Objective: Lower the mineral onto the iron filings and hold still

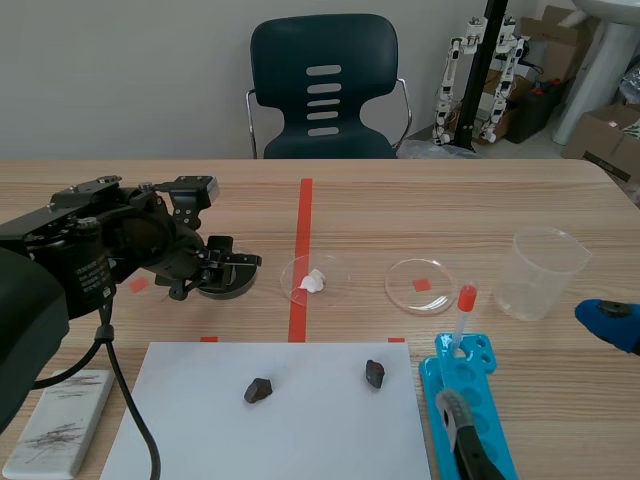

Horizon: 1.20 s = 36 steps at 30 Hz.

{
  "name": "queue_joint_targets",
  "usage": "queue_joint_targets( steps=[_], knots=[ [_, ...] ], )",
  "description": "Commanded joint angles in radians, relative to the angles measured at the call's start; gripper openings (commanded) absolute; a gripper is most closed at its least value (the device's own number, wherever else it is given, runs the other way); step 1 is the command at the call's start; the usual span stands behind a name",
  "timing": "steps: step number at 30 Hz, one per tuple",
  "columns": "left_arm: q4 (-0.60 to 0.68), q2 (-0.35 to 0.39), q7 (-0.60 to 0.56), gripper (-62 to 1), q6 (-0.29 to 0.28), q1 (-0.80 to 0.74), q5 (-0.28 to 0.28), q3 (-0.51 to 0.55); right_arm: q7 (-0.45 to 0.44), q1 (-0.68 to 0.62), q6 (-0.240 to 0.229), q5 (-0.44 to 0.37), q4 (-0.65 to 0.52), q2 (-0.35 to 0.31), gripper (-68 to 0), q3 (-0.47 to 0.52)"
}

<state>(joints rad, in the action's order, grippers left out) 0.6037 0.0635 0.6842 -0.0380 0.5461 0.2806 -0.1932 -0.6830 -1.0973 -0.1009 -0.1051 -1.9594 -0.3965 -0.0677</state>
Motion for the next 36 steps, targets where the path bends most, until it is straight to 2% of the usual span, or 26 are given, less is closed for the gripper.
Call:
queue_joint_targets(
  steps=[1, 12, 17, 20, 24, 27, 30, 31, 33, 36],
  knots=[
    [0.016, -0.002, -0.005, -53.9, -0.002, 0.022, 0.003, 0.003, -0.015, 0.000, 0.000, -0.011, -0.009, -0.011, -2.0, 0.001],
    [0.016, -0.002, -0.007, -53.9, -0.002, 0.022, 0.003, 0.003, -0.015, 0.000, 0.000, -0.011, -0.009, -0.011, -2.0, 0.001],
    [0.059, 0.007, -0.040, -53.9, -0.004, 0.013, 0.015, 0.003, -0.015, 0.000, 0.000, -0.011, -0.009, -0.011, -2.0, 0.001],
    [0.166, 0.024, -0.040, -53.9, -0.037, -0.029, 0.015, 0.003, -0.015, 0.000, 0.000, -0.011, -0.009, -0.011, -2.0, 0.001],
    [0.373, 0.061, -0.108, -53.9, -0.041, -0.140, 0.016, 0.003, -0.015, 0.000, 0.000, -0.011, -0.009, -0.011, -2.0, 0.001],
    [0.526, 0.103, -0.161, -53.9, -0.045, -0.230, 0.042, 0.003, -0.015, 0.000, 0.000, -0.011, -0.009, -0.011, -2.0, 0.001],
    [0.691, 0.166, -0.238, -53.9, -0.106, -0.341, 0.087, 0.003, -0.015, 0.000, 0.000, -0.011, -0.009, -0.011, -2.0, 0.001],
    [0.759, 0.198, -0.286, -53.9, -0.150, -0.393, 0.104, 0.003, -0.015, 0.000, 0.000, -0.011, -0.009, -0.011, -2.0, 0.001],
    [0.845, 0.240, -0.345, -53.9, -0.216, -0.463, 0.105, 0.003, -0.015, 0.000, 0.000, -0.011, -0.009, -0.011, -2.0, 0.001],
    [0.980, 0.319, -0.454, -53.9, -0.350, -0.592, 0.105, 0.003, -0.015, 0.000, 0.000, -0.011, -0.009, -0.011, -2.0, 0.001]
  ],
)
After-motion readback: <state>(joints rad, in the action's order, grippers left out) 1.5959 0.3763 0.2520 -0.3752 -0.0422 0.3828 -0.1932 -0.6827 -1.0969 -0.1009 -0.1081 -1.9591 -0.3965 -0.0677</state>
